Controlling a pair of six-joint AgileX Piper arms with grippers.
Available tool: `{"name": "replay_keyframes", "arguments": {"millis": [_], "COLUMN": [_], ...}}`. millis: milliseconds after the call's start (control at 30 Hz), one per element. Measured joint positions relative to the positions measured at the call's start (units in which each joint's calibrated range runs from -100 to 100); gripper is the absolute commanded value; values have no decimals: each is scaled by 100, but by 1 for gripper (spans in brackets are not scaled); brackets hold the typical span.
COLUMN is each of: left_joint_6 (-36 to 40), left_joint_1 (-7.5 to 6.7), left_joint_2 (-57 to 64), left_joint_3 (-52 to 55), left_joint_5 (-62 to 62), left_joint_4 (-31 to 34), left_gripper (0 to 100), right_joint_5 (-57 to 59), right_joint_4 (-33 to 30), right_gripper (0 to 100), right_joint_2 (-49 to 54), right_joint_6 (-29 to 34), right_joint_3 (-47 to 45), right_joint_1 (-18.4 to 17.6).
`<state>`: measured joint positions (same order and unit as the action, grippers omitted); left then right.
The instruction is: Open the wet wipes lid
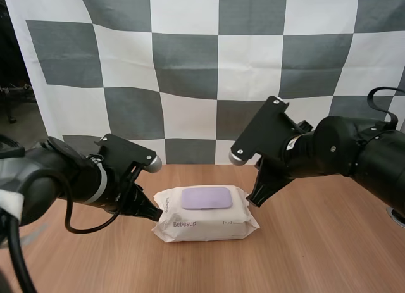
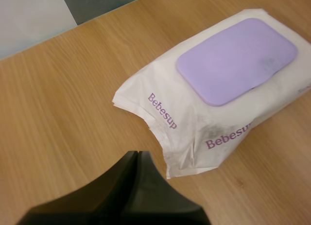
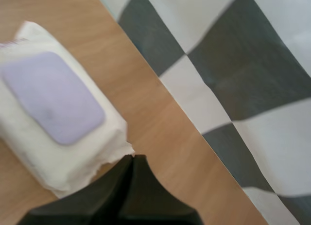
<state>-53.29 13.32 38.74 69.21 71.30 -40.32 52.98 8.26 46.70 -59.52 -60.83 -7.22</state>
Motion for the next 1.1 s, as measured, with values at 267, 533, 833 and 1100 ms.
{"name": "replay_keyframes", "arguments": {"millis": [267, 533, 833, 1100], "left_joint_6": [-1204, -2017, -2502, -3127], "left_joint_1": [458, 451, 451, 451], "left_joint_2": [-368, -760, -2290, -2406], "left_joint_3": [65, 334, 372, 372], "left_joint_5": [1022, 786, 799, 1101], "left_joint_4": [-1333, -1841, -1472, -1971], "left_gripper": [0, 42, 70, 70], "right_joint_5": [978, 1243, 1055, 200], "right_joint_4": [-244, -610, -367, -352], "right_gripper": [2, 12, 41, 59], "right_joint_2": [-181, -438, -438, -771], "right_joint_6": [-169, -97, -97, -210], "right_joint_3": [0, -13, -27, -544], "right_joint_1": [-887, -1056, -1056, -1056]}}
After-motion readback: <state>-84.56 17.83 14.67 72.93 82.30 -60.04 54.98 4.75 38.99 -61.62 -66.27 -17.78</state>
